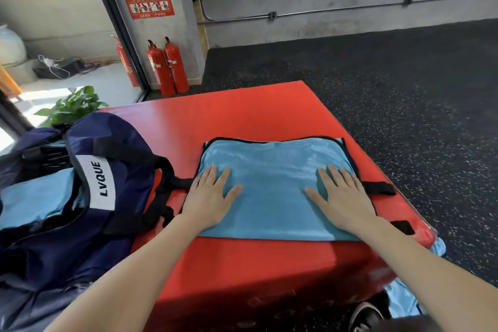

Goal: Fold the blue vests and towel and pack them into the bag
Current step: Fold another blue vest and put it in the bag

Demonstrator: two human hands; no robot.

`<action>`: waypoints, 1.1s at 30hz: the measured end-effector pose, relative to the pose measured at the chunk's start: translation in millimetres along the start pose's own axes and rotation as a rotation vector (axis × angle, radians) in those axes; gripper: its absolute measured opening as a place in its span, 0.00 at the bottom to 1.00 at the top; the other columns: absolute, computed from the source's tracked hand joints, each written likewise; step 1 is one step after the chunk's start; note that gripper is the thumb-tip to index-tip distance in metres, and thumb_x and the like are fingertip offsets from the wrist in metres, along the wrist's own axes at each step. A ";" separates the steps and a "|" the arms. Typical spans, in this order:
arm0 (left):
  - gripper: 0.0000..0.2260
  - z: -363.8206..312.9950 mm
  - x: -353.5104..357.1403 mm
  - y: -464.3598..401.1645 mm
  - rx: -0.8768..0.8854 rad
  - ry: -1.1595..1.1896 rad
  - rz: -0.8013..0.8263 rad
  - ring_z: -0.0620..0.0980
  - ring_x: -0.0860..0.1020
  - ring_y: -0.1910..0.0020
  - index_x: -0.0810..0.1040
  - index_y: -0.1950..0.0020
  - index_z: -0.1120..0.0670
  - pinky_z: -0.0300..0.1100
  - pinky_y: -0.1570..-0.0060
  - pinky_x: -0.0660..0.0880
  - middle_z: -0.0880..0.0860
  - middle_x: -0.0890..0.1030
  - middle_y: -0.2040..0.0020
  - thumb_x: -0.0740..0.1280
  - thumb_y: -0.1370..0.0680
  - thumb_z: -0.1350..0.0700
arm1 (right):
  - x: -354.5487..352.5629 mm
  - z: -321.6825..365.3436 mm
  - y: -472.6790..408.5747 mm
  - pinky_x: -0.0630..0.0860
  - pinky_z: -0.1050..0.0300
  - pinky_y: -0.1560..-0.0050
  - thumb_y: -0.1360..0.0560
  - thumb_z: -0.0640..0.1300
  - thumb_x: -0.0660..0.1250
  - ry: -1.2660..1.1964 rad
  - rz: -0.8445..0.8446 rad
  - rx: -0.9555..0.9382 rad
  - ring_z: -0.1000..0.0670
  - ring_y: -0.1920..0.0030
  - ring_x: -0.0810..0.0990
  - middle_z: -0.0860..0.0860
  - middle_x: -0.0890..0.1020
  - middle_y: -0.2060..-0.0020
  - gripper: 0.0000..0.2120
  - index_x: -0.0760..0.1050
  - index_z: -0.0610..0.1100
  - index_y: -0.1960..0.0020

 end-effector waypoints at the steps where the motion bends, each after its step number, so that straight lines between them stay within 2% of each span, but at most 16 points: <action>1: 0.37 -1.0 -1.0 -10.3 0.018 0.000 0.000 0.52 0.48 0.19 0.51 0.18 0.47 0.49 0.21 0.47 0.56 0.52 0.18 0.41 0.22 0.29 | -0.5 -1.3 -4.9 0.44 0.46 0.20 0.23 0.73 0.39 -0.004 -0.002 0.015 0.45 0.19 0.47 0.50 0.50 0.18 0.40 0.46 0.52 0.18; 7: 0.35 -2.0 -5.0 -41.9 0.067 0.046 0.013 0.53 0.51 0.19 0.56 0.18 0.47 0.49 0.21 0.48 0.56 0.56 0.18 0.44 0.21 0.30 | -1.9 -3.4 -19.5 0.45 0.46 0.20 0.21 0.71 0.44 -0.049 0.003 0.048 0.44 0.19 0.50 0.48 0.53 0.19 0.38 0.51 0.50 0.18; 10: 0.35 -3.2 -10.6 -30.6 0.062 0.145 0.026 0.53 0.52 0.19 0.58 0.19 0.48 0.49 0.21 0.49 0.55 0.57 0.19 0.48 0.21 0.31 | -7.3 -5.2 -14.4 0.51 0.46 0.21 0.20 0.69 0.51 -0.101 -0.019 -0.004 0.46 0.20 0.55 0.48 0.59 0.20 0.36 0.58 0.49 0.20; 14: 0.32 2.5 -14.5 4.9 0.068 0.212 0.043 0.50 0.53 0.20 0.60 0.19 0.49 0.46 0.21 0.50 0.52 0.57 0.19 0.54 0.19 0.34 | -15.6 -9.8 -0.3 0.64 0.49 0.26 0.21 0.65 0.60 -0.172 -0.026 -0.130 0.48 0.27 0.67 0.51 0.70 0.27 0.30 0.67 0.48 0.26; 17: 0.29 11.6 -15.0 39.0 0.058 0.247 0.009 0.48 0.58 0.21 0.65 0.22 0.48 0.42 0.24 0.54 0.49 0.61 0.20 0.58 0.19 0.36 | -19.1 -16.6 18.1 0.67 0.53 0.30 0.22 0.63 0.63 -0.213 0.000 -0.210 0.51 0.31 0.71 0.55 0.73 0.32 0.26 0.72 0.50 0.30; 20: 0.21 22.9 -21.3 68.9 0.059 0.246 -0.099 0.48 0.69 0.27 0.76 0.29 0.49 0.41 0.30 0.65 0.48 0.73 0.27 0.62 0.19 0.41 | -22.0 -24.3 32.3 0.68 0.56 0.32 0.23 0.60 0.67 -0.245 0.023 -0.241 0.53 0.35 0.74 0.56 0.76 0.37 0.21 0.77 0.50 0.36; 22: 0.19 28.9 -25.7 83.6 0.119 0.171 -0.189 0.50 0.75 0.36 0.81 0.38 0.50 0.45 0.37 0.73 0.47 0.79 0.38 0.60 0.20 0.42 | -24.7 -28.6 39.0 0.70 0.57 0.35 0.25 0.58 0.71 -0.284 0.032 -0.241 0.53 0.40 0.77 0.57 0.79 0.43 0.16 0.79 0.50 0.42; 25: 0.20 37.4 -28.6 97.7 0.089 0.090 -0.287 0.53 0.74 0.45 0.83 0.44 0.52 0.52 0.46 0.76 0.49 0.80 0.45 0.60 0.22 0.41 | -31.3 -34.1 50.8 0.72 0.57 0.37 0.28 0.56 0.75 -0.300 0.051 -0.270 0.55 0.44 0.79 0.59 0.81 0.48 0.12 0.81 0.52 0.48; 29: 0.14 37.0 -24.2 105.1 -0.017 0.162 -0.321 0.52 0.76 0.50 0.83 0.45 0.53 0.50 0.51 0.77 0.49 0.76 0.50 0.68 0.21 0.45 | -41.0 -37.3 67.0 0.71 0.59 0.37 0.29 0.55 0.75 -0.249 0.079 -0.336 0.60 0.45 0.75 0.63 0.80 0.49 0.10 0.80 0.56 0.50; 33: 0.14 33.3 -23.3 88.1 -0.036 0.205 -0.307 0.53 0.77 0.49 0.83 0.45 0.56 0.50 0.46 0.76 0.50 0.76 0.51 0.68 0.21 0.46 | -45.9 -38.7 70.6 0.71 0.60 0.40 0.31 0.54 0.73 -0.217 0.065 -0.344 0.62 0.47 0.73 0.66 0.80 0.52 0.09 0.81 0.58 0.51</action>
Point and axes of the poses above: each hand's wrist, its own y-axis away from the middle knuckle, its own x-axis out of the palm, z = x × y, the point moved 3 cm from there along -y, towards the middle knuckle
